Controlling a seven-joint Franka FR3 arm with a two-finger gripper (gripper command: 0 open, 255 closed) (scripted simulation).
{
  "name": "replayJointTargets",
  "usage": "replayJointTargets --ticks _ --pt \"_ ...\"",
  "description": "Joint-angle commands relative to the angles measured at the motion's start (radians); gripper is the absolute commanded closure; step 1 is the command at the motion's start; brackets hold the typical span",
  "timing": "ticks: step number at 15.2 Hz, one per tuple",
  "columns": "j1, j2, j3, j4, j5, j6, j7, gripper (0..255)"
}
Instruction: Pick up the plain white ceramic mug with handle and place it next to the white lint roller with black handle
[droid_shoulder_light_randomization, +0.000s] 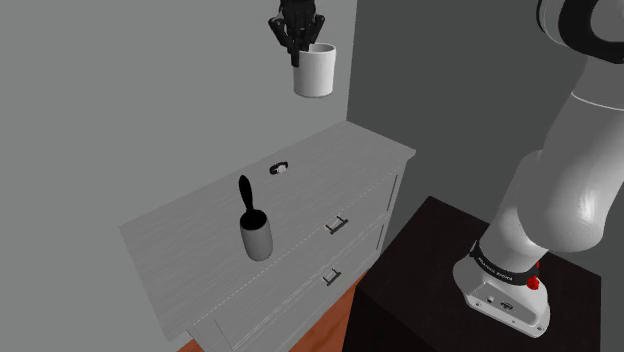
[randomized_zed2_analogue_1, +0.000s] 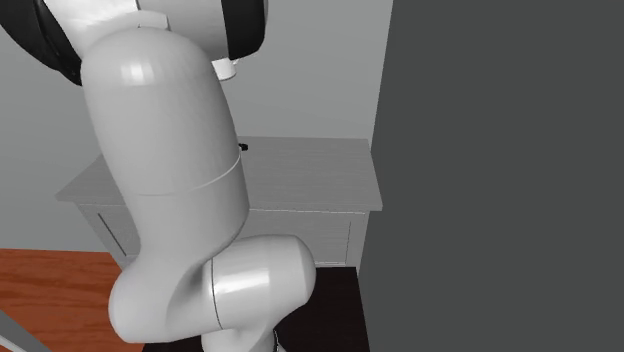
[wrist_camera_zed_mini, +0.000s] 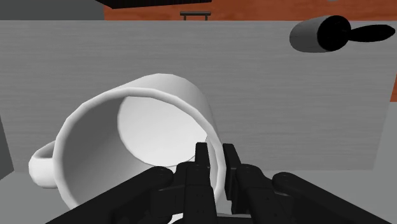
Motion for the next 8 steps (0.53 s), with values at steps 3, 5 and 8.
replayJointTargets --ticks 3,5,8 --pt "0.054 0.070 0.044 0.083 -0.015 -0.015 0.096 255" --pt "0.084 0.118 0.063 0.148 -0.027 -0.033 0.142 255" --pt "0.136 0.205 0.089 0.270 -0.050 -0.072 0.208 255"
